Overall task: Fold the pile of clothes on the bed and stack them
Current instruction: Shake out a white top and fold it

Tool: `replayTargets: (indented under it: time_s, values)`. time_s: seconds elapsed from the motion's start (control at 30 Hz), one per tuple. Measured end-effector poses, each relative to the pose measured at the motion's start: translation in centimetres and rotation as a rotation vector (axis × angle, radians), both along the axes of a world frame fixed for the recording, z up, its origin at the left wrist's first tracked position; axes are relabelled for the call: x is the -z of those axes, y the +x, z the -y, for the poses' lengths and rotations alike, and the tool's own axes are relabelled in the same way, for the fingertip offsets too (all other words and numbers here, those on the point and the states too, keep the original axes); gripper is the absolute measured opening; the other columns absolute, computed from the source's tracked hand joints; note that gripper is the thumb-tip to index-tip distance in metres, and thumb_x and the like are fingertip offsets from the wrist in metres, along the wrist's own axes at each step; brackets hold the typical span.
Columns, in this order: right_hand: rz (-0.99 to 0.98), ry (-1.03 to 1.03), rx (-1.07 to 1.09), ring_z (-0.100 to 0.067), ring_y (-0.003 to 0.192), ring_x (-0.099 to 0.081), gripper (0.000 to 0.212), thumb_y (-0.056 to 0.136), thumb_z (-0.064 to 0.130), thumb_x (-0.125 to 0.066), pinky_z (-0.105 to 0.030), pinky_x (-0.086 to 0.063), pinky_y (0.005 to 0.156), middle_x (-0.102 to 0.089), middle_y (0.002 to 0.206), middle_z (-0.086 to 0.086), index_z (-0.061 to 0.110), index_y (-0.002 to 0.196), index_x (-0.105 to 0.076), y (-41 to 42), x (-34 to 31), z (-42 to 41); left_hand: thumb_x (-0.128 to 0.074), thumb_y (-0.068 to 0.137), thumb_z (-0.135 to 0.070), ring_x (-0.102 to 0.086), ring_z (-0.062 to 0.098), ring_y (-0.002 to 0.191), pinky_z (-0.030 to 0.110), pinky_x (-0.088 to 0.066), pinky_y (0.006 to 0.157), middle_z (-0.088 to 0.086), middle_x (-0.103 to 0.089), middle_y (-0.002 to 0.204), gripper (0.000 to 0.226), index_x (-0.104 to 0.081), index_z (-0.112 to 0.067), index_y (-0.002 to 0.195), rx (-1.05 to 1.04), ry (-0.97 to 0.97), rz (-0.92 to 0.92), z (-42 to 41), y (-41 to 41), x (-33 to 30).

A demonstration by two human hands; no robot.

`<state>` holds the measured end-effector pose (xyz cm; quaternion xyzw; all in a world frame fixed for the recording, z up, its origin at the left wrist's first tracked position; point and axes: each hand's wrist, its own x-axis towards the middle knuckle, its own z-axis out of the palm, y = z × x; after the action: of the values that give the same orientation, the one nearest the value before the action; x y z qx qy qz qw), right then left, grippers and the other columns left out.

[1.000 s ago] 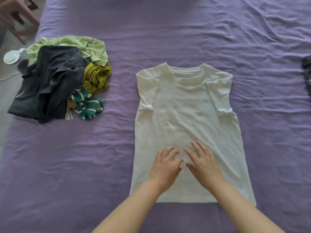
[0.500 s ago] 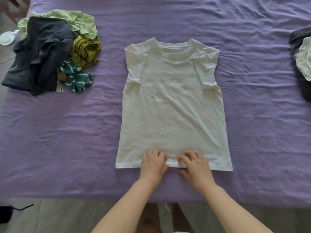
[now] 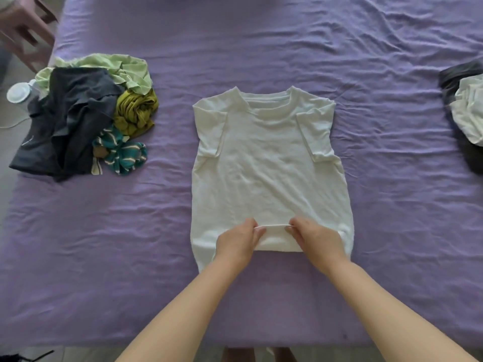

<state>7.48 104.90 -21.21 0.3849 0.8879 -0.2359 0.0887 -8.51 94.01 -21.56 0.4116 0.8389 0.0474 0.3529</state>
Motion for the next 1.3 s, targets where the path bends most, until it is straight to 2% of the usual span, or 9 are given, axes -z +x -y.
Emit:
replayTargets:
  time_s: [0.1, 0.23, 0.43, 0.57, 0.7, 0.87, 1.1, 1.2, 1.3]
  values:
    - [0.031, -0.022, -0.005, -0.019, 0.075, -0.055, 0.038, 0.087, 0.06, -0.049, -0.031, -0.034, 0.06, -0.056, 0.078, 0.006, 0.022, 0.083, -0.048, -2.0, -1.3, -4.1, -0.054, 0.079, -0.07, -0.058, 0.018, 0.085, 0.031, -0.036, 0.067, -0.008, -0.063, 0.09, 0.046, -0.051, -0.029, 0.099, 0.083, -0.06, 0.052, -2.3, -3.6, -1.2]
    - [0.049, -0.137, -0.114, -0.014, 0.072, -0.045, 0.034, 0.084, 0.049, -0.063, -0.024, -0.033, 0.059, -0.045, 0.077, 0.011, 0.017, 0.089, -0.057, -4.3, -2.4, -9.4, -0.074, 0.077, -0.045, -0.049, 0.008, 0.071, 0.02, -0.033, 0.057, -0.014, -0.052, 0.076, 0.025, -0.056, -0.028, 0.083, 0.079, -0.018, 0.267, -4.9, -9.9, -2.0]
    - [-0.358, -0.561, 0.369, -0.002, 0.069, -0.052, 0.004, 0.084, 0.024, -0.071, -0.015, -0.038, 0.065, -0.063, 0.072, 0.009, 0.022, 0.081, -0.072, -8.4, -3.8, -14.1, -0.068, 0.088, -0.029, -0.035, -0.001, 0.049, 0.011, -0.028, 0.048, -0.017, -0.038, 0.05, 0.018, -0.063, -0.021, 0.072, -0.223, 0.218, 0.611, -9.1, -16.2, -3.2]
    - [-0.363, -0.421, 0.487, -0.008, 0.061, -0.046, 0.017, 0.086, 0.03, -0.068, -0.016, -0.034, 0.054, -0.055, 0.066, 0.004, 0.015, 0.077, -0.068, -10.9, -4.1, -16.6, -0.064, 0.09, -0.036, -0.045, -0.004, 0.054, 0.01, -0.036, 0.052, -0.018, -0.05, 0.058, 0.019, -0.066, -0.019, 0.082, -0.29, 0.275, 0.559, -12.4, -18.6, -3.2]
    - [-0.146, -0.25, 0.426, -0.009, 0.06, -0.046, 0.028, 0.088, 0.038, -0.064, -0.025, -0.035, 0.057, -0.048, 0.059, 0.007, 0.022, 0.066, -0.055, -11.2, -3.7, -18.1, -0.075, 0.079, -0.029, -0.061, 0.007, 0.085, 0.021, -0.047, 0.075, -0.006, -0.065, 0.093, 0.024, -0.062, -0.021, 0.098, -0.114, -0.018, 0.569, -13.7, -20.4, -2.6]
    - [-0.216, -0.34, 0.44, -0.01, 0.061, -0.047, 0.018, 0.089, 0.03, -0.064, -0.025, -0.036, 0.059, -0.051, 0.062, 0.009, 0.027, 0.071, -0.06, -11.6, -3.2, -20.6, -0.063, 0.086, -0.01, -0.045, 0.005, 0.056, 0.017, -0.036, 0.05, -0.006, -0.049, 0.066, 0.012, -0.058, -0.016, 0.078, -0.121, -0.027, 0.498, -14.9, -22.6, -2.0]
    - [-0.412, -0.461, 0.602, -0.01, 0.064, -0.053, 0.008, 0.088, 0.025, -0.066, -0.025, -0.039, 0.057, -0.065, 0.082, 0.0, 0.017, 0.087, -0.068, -15.5, -2.2, -26.3, -0.049, 0.085, -0.001, -0.054, 0.011, 0.073, 0.021, -0.04, 0.057, -0.009, -0.059, 0.078, 0.03, -0.069, -0.02, 0.096, -0.311, 0.171, 0.242, -20.2, -24.9, -2.5]
    - [-0.295, -0.479, 0.565, -0.012, 0.089, -0.059, 0.036, 0.089, 0.031, -0.064, -0.022, -0.044, 0.068, -0.063, 0.109, -0.004, 0.016, 0.122, -0.059, -16.2, -0.3, -27.1, -0.045, 0.086, -0.006, -0.058, 0.021, 0.106, 0.031, -0.048, 0.083, -0.001, -0.061, 0.117, 0.044, -0.059, -0.024, 0.124, -0.389, 0.103, 0.06, -21.6, -24.7, -1.2]
    - [-0.18, -0.437, 0.428, -0.016, 0.121, -0.048, 0.078, 0.08, 0.042, -0.072, -0.029, -0.04, 0.097, -0.047, 0.137, -0.005, 0.016, 0.144, -0.036, -14.9, 1.1, -26.1, -0.054, 0.087, -0.024, -0.04, 0.026, 0.13, 0.042, -0.043, 0.099, 0.002, -0.046, 0.139, 0.061, -0.034, -0.025, 0.144, -0.313, -0.05, -0.036, -21.7, -24.2, 0.5]
